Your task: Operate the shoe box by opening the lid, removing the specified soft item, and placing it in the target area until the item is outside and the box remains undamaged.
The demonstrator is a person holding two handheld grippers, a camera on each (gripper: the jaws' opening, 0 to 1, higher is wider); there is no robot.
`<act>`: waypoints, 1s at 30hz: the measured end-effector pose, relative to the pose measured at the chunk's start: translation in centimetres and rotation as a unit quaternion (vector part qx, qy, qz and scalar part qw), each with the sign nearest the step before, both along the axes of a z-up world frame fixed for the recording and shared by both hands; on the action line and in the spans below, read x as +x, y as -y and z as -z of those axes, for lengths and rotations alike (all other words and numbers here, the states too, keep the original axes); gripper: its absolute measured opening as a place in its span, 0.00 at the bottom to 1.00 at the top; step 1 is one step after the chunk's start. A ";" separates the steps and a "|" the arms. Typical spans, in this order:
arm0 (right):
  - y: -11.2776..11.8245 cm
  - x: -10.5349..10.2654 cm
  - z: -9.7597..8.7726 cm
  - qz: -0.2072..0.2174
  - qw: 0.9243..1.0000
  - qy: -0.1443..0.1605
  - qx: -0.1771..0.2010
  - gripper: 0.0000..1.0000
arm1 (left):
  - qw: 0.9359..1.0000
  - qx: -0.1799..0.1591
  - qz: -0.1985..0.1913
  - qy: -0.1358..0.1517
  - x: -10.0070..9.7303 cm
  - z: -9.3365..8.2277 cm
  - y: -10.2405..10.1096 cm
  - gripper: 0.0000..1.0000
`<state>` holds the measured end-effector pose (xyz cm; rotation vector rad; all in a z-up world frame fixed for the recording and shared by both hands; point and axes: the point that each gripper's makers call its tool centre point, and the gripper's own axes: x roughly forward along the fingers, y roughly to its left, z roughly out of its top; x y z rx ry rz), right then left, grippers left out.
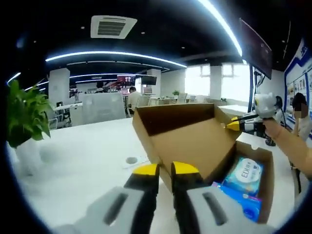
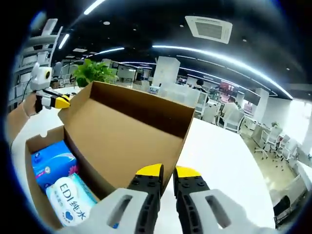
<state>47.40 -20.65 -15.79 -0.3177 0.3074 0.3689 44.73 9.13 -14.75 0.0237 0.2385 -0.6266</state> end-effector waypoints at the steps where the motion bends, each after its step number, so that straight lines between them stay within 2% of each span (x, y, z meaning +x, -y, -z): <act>1: 0.0 0.1 0.1 0.000 1.000 -0.002 0.000 0.07 | 1.000 0.000 0.000 0.000 0.1 0.0 0.0 0.10; 9: -0.2 0.4 0.7 -0.003 1.000 -0.009 -0.004 0.08 | 1.000 -0.014 0.002 -0.003 0.6 0.1 0.0 0.11; 16: -0.4 0.7 1.0 -0.003 1.000 -0.021 -0.006 0.09 | 1.000 -0.003 0.001 0.005 1.0 0.0 -0.1 0.11; 22: -0.5 0.7 1.1 -0.002 0.999 -0.039 -0.002 0.09 | 1.000 -0.009 0.002 0.000 1.2 0.0 -0.2 0.12; 30: -0.6 0.8 1.0 -0.007 0.999 -0.038 0.003 0.11 | 1.000 0.015 0.001 0.022 1.3 -0.2 0.0 0.13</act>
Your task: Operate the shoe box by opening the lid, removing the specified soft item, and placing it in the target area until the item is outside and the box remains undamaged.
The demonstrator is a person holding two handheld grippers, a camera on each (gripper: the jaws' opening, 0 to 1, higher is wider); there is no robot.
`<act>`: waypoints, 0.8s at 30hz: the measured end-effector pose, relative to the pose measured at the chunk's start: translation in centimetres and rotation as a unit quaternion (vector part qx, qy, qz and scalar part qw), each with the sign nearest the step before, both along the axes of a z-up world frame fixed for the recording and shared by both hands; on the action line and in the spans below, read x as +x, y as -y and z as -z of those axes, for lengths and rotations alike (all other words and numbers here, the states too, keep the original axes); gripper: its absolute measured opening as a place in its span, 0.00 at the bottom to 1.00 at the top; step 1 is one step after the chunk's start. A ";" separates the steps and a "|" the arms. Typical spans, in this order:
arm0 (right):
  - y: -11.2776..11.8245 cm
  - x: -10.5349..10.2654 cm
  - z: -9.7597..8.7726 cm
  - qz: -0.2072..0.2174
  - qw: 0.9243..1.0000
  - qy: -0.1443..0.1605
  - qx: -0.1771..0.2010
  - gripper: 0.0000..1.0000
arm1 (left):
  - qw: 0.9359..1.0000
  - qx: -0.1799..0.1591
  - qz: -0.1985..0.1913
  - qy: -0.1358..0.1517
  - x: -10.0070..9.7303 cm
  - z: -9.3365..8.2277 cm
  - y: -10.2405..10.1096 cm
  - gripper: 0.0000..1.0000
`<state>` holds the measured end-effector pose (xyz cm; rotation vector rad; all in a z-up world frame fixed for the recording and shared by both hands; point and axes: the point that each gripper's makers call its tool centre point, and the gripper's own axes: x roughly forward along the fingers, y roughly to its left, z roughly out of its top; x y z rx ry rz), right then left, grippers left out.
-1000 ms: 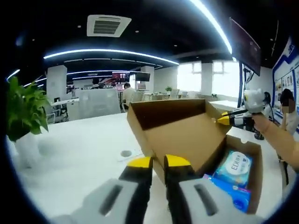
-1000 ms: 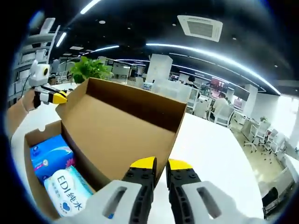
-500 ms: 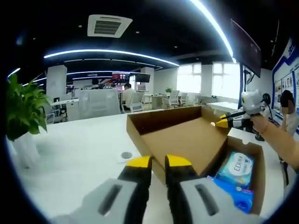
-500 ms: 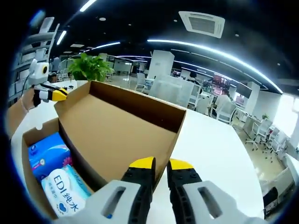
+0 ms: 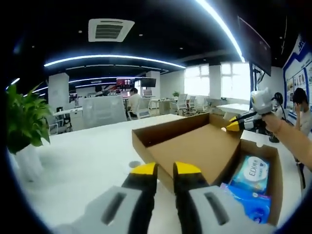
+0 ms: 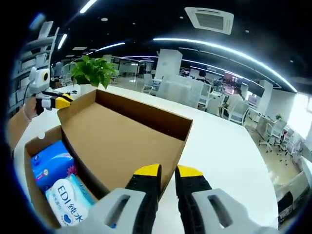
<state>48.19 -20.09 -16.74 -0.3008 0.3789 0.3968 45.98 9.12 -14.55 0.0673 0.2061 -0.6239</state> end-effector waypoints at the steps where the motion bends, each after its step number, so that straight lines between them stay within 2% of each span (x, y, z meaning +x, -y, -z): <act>1: 0.0 0.0 -0.1 -0.002 1.000 0.004 -0.004 0.12 | 1.000 0.003 0.000 0.002 0.0 0.0 0.0 0.13; 10: 0.0 0.2 -0.2 0.001 0.999 0.023 -0.043 0.12 | 1.000 0.006 -0.002 0.007 0.2 0.1 0.1 0.13; 20: 0.3 0.2 0.0 0.010 0.998 0.023 -0.059 0.11 | 1.000 0.018 -0.003 0.008 0.3 0.1 0.3 0.13; 24: 0.4 0.2 0.1 0.012 0.998 0.019 -0.050 0.11 | 1.000 0.015 -0.004 0.008 0.4 0.2 0.3 0.13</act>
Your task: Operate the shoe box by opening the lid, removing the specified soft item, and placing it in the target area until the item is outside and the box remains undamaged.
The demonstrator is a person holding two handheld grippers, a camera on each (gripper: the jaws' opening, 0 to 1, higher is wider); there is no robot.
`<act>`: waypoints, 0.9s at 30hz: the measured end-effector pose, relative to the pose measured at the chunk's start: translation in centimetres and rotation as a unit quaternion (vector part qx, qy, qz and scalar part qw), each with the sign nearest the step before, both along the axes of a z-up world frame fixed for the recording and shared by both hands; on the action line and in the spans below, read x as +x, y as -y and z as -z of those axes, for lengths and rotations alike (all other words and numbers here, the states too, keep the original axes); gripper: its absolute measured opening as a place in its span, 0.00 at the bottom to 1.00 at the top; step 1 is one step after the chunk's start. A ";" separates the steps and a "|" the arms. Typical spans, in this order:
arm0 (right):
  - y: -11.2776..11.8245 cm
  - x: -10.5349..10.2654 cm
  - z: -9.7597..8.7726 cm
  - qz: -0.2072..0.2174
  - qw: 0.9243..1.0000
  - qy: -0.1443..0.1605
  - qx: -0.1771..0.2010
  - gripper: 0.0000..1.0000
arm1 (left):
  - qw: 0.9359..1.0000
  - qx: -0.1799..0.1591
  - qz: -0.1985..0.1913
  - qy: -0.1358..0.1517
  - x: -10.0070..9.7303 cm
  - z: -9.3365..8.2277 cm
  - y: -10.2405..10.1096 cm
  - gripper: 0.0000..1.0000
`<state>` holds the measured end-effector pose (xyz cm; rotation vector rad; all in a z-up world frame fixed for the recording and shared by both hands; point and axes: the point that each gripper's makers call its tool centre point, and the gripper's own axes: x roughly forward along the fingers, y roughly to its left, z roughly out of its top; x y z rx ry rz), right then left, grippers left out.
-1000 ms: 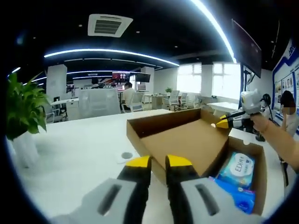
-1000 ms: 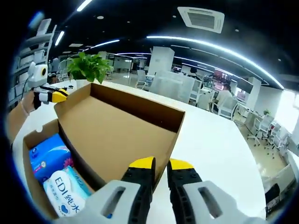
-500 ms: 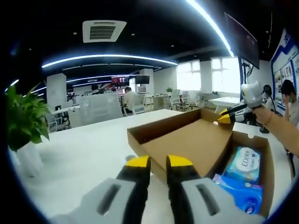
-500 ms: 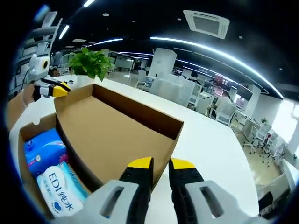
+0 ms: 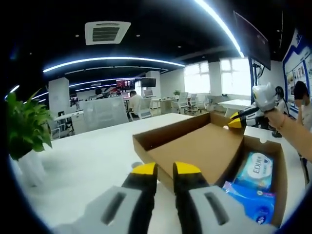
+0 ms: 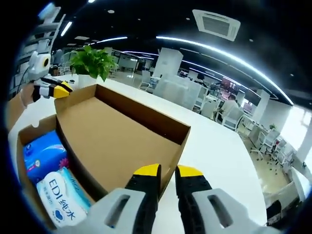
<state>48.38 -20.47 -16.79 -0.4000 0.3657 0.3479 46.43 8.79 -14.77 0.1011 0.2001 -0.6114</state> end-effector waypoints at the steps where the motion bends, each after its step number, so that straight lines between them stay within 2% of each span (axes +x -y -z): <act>1: 0.0 0.0 0.0 0.001 1.000 0.000 0.001 0.11 | 1.000 -0.002 0.000 -0.001 0.1 0.0 0.0 0.13; 5: 0.1 0.0 0.1 0.002 1.000 0.000 -0.002 0.11 | 1.000 -0.009 0.000 -0.004 0.2 0.1 -0.1 0.13; 20: 0.2 0.5 0.1 -0.002 1.000 0.002 0.004 0.11 | 1.000 0.002 -0.010 0.001 0.5 0.2 0.1 0.12; 25: 0.4 0.4 -0.1 -0.006 1.000 0.005 0.014 0.12 | 1.000 0.014 -0.009 0.008 0.5 0.0 0.1 0.12; 27: 0.2 0.3 -0.2 -0.009 0.999 0.002 0.034 0.13 | 1.000 0.022 -0.007 0.010 0.4 0.0 0.1 0.12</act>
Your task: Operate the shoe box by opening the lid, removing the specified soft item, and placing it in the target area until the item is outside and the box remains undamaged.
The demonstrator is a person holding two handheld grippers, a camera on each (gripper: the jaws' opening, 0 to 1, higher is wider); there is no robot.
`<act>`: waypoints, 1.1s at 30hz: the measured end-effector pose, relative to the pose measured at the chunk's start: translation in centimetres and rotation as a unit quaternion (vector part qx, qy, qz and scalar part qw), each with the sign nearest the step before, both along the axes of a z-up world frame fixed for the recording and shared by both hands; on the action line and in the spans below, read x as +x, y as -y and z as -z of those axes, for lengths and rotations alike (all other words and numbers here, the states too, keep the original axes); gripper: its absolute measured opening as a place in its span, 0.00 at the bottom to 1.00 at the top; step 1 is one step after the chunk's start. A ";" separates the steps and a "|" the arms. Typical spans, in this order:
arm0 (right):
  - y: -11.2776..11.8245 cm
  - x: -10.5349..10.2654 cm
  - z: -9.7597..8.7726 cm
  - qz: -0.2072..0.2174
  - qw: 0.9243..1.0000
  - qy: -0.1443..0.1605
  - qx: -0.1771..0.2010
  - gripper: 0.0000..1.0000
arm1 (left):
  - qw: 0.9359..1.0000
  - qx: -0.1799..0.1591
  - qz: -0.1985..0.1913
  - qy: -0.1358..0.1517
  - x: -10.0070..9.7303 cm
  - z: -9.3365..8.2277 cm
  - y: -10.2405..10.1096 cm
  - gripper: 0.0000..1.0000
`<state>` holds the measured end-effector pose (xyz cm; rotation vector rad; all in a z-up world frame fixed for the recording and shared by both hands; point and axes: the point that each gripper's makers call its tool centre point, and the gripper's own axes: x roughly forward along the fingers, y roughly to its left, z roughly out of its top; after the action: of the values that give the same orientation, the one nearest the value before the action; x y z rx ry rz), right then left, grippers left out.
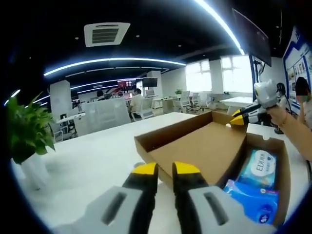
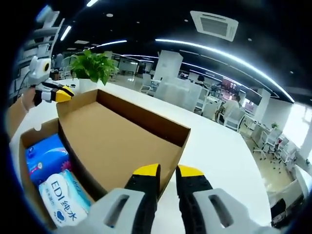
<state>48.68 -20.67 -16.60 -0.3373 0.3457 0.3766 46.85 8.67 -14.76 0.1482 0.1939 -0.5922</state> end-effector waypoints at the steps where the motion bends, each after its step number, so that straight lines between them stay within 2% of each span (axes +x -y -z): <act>1: 0.1 0.1 0.0 0.002 1.000 0.000 0.006 0.12 | 1.000 -0.001 0.001 0.000 0.0 0.0 0.0 0.12; 5: 0.3 0.4 -0.2 0.007 0.999 0.010 0.051 0.12 | 0.999 -0.034 0.001 -0.018 0.2 0.0 0.0 0.12; 7: 0.3 0.3 -0.3 0.007 0.998 0.015 0.054 0.13 | 0.999 -0.041 -0.001 -0.017 0.2 0.0 -0.2 0.12; 11: 0.1 0.2 -0.6 0.003 0.999 0.041 0.026 0.13 | 0.999 -0.052 -0.005 -0.008 0.2 -0.1 -0.2 0.12; 15: 0.0 0.1 -0.7 0.001 0.999 0.047 -0.002 0.13 | 0.999 -0.050 -0.009 -0.004 0.3 -0.3 -0.1 0.12; 20: 0.1 0.2 -0.7 0.002 0.999 0.049 0.013 0.13 | 1.000 -0.025 -0.013 0.004 -0.2 -0.2 -0.1 0.12; 24: 0.1 0.1 -0.7 0.004 0.998 0.051 0.033 0.13 | 0.999 -0.030 -0.015 0.003 -0.5 -0.1 -0.3 0.12; 27: 0.0 0.1 -0.7 0.006 0.998 0.055 0.035 0.13 | 0.999 -0.042 -0.015 -0.001 -0.5 0.0 -0.5 0.12; 33: -0.1 -0.2 -0.8 0.007 0.998 0.059 0.024 0.13 | 0.999 -0.043 -0.016 0.000 -0.7 0.0 -0.5 0.12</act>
<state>48.51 -20.62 -15.80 -0.3082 0.2231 0.3483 46.14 9.15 -14.73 0.0613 0.1698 -0.5674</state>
